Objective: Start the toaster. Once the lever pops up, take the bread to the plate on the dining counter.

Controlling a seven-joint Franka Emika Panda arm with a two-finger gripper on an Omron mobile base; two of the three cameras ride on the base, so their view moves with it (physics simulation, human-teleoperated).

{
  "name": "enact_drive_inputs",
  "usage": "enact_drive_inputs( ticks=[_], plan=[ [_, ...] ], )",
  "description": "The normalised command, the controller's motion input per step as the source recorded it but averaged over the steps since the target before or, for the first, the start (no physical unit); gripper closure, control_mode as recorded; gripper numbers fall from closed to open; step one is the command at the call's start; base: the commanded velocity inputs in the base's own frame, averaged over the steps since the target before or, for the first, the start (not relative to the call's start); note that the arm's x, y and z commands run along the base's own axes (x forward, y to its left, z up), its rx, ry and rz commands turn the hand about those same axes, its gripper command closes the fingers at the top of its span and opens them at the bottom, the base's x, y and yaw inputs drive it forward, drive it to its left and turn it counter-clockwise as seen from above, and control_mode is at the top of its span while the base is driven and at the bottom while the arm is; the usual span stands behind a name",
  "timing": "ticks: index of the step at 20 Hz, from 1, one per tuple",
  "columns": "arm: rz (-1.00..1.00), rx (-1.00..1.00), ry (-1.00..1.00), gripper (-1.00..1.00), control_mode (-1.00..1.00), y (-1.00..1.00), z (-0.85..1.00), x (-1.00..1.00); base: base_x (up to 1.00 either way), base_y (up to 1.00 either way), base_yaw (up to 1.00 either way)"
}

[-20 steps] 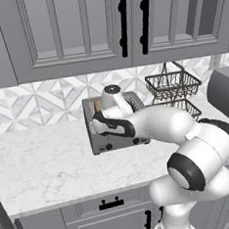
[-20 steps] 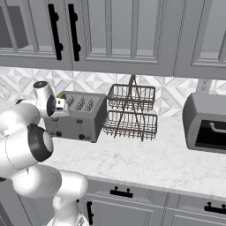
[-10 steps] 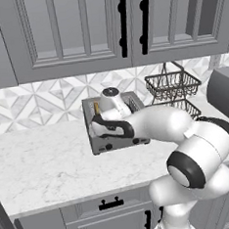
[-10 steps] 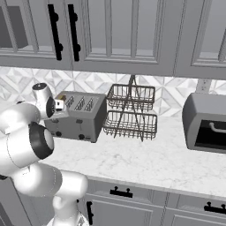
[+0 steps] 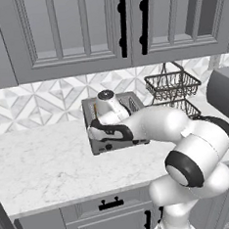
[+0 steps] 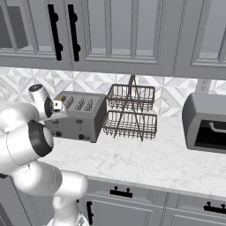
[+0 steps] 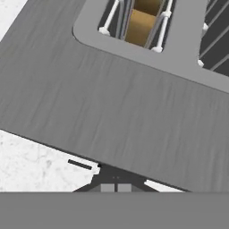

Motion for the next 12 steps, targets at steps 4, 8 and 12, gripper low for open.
enact_drive_inputs(
  ticks=[4, 8, 12],
  plan=[
    [-0.13, -0.01, 0.00, 1.00, -1.00, 0.00, -0.69, -0.15, 0.00, 0.00, 0.00],
    [-0.17, 0.00, 0.00, 1.00, -1.00, 0.00, -0.58, -0.03, 0.00, 0.00, 0.00],
    [-0.22, 0.00, 0.00, 1.00, -1.00, 0.00, -0.65, -0.02, 0.00, 0.00, 0.00]
  ],
)
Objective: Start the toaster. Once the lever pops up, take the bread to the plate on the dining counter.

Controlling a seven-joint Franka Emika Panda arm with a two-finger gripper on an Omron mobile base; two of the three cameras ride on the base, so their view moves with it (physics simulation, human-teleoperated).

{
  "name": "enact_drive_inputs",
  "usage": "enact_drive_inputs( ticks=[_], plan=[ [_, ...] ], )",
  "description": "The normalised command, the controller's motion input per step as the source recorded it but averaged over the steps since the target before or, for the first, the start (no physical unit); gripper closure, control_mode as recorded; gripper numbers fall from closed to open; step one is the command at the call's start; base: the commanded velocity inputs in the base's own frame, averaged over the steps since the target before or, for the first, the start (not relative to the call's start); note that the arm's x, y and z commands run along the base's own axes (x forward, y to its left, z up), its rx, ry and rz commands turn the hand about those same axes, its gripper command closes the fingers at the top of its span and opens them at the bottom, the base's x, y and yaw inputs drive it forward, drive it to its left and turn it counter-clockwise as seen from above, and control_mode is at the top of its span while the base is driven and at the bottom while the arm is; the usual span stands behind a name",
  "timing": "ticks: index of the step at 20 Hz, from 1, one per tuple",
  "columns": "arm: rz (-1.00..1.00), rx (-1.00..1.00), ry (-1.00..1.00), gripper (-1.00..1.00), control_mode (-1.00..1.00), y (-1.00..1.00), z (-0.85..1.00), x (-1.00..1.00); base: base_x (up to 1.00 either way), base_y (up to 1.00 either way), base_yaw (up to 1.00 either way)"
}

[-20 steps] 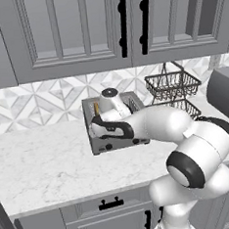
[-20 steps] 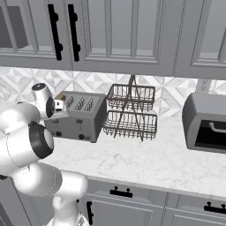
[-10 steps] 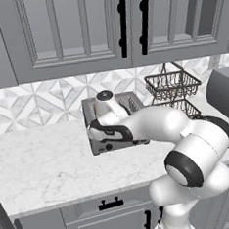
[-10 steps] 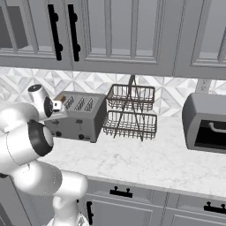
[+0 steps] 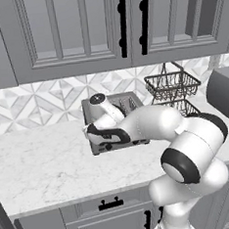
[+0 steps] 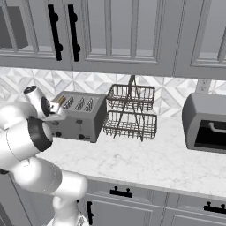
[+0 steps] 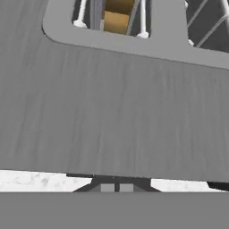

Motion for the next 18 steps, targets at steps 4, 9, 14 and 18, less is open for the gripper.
enact_drive_inputs(
  ticks=[4, 9, 14, 18],
  plan=[
    [-0.27, 0.00, 0.00, 1.00, -1.00, 0.00, -0.67, -0.21, 0.00, 0.00, 0.00],
    [-0.23, 0.00, 0.00, 1.00, -1.00, 0.00, -0.60, -0.02, 0.00, 0.00, 0.00],
    [-0.19, 0.00, -0.01, 1.00, -1.00, -0.12, -0.68, -0.02, 0.00, 0.00, 0.00],
    [-0.18, 0.00, -0.01, 1.00, -1.00, -0.24, -0.91, -0.29, 0.00, 0.00, 0.00]
  ],
)
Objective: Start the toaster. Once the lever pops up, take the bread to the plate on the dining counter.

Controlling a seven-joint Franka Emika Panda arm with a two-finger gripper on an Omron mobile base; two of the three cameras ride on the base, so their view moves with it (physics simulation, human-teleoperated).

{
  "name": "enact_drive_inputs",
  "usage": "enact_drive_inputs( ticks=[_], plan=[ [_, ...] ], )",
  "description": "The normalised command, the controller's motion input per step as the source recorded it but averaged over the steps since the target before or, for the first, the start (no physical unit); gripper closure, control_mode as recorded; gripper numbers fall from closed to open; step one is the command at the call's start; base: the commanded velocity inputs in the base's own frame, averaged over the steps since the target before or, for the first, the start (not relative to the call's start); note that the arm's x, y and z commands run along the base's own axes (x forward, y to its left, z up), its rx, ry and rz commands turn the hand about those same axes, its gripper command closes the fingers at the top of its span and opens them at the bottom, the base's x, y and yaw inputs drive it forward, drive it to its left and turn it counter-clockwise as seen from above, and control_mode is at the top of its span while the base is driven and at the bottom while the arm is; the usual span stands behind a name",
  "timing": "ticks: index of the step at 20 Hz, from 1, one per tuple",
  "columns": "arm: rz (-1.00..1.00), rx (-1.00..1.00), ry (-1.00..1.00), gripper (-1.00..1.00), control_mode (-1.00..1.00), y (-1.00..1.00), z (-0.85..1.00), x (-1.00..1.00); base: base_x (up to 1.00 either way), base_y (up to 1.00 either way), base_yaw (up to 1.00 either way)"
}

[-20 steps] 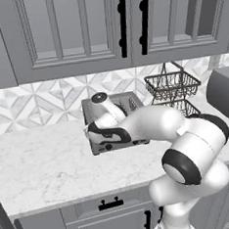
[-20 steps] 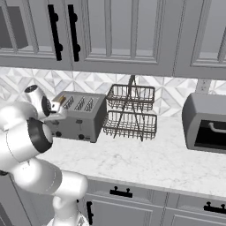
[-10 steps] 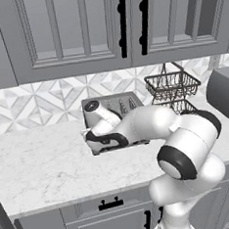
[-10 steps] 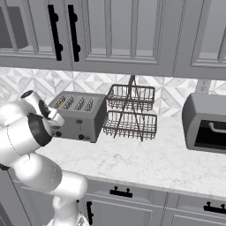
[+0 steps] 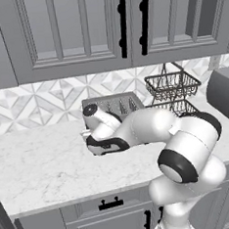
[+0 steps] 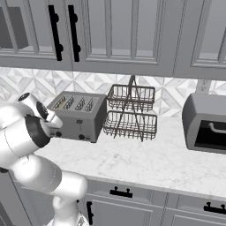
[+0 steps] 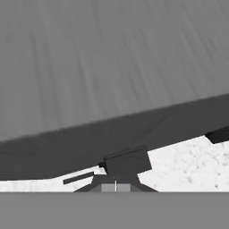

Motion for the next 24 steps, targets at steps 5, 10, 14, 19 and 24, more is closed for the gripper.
enact_drive_inputs(
  ticks=[5, 10, 14, 19, 24],
  plan=[
    [-0.17, 0.01, 0.00, 1.00, -1.00, -0.09, -0.55, -0.01, 0.00, 0.00, 0.00],
    [-0.14, 0.10, 0.00, 1.00, -1.00, -0.02, 0.38, -0.15, 0.00, 0.00, 0.00],
    [-0.09, 0.14, 0.00, 1.00, -1.00, -0.10, 1.00, -0.28, 0.00, 0.00, 0.00],
    [-0.05, 0.08, 0.00, 1.00, -1.00, -0.27, 0.99, -0.20, 0.00, 0.00, 0.00],
    [0.01, 0.00, -0.02, 1.00, -1.00, -0.32, 0.35, 0.00, 0.00, 0.00, 0.00]
  ],
)
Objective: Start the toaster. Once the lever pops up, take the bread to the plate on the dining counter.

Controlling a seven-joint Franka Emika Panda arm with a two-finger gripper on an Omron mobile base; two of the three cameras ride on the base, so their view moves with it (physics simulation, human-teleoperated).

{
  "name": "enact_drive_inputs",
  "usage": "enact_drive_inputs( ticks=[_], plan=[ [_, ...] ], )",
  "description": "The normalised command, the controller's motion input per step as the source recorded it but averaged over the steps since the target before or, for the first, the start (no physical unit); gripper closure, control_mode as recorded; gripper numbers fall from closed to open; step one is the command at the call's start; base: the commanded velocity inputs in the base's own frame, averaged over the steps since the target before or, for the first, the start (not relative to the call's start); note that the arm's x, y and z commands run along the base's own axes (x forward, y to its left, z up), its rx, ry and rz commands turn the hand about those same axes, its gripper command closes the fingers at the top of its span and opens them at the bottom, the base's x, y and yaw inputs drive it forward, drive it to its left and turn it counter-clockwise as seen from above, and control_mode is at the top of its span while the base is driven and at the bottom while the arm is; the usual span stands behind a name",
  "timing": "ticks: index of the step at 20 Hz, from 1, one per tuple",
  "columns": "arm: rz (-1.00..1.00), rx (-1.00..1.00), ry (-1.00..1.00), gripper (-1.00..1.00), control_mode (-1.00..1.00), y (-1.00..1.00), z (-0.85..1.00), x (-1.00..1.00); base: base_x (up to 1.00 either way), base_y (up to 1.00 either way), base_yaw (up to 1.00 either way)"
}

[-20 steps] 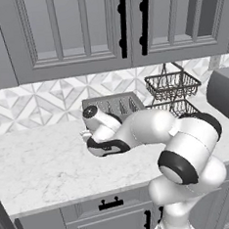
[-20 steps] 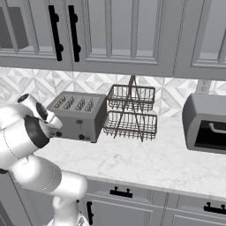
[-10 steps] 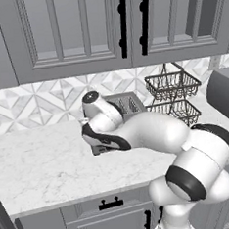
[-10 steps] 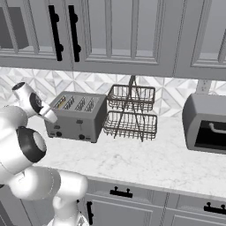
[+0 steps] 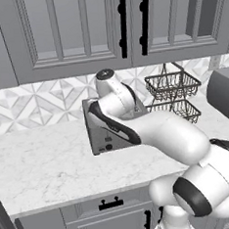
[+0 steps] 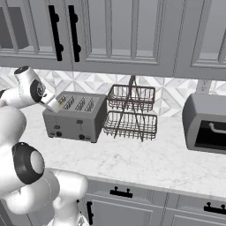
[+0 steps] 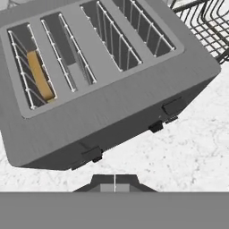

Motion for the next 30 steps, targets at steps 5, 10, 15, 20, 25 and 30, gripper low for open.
enact_drive_inputs(
  ticks=[5, 10, 15, 20, 25, 30],
  plan=[
    [0.05, -0.02, -0.03, -1.00, -1.00, -0.03, 0.05, 0.23, 0.00, 0.00, 0.00],
    [0.14, -0.05, -0.02, -1.00, -1.00, 0.12, 0.15, 0.22, 0.00, 0.00, 0.00],
    [0.28, -0.08, -0.08, -1.00, -1.00, 0.12, 0.14, 0.01, 0.00, 0.00, 0.00],
    [0.25, -0.16, -0.19, -1.00, -1.00, 0.30, 0.00, 0.00, 0.00, 0.00, 0.00],
    [0.16, -0.14, -0.29, -1.00, -1.00, 0.00, 0.00, 0.00, 0.00, 0.00, 0.00],
    [-0.02, -0.01, -0.09, -1.00, -1.00, -0.02, 0.00, 0.00, 0.00, 0.00, 0.00]
  ],
)
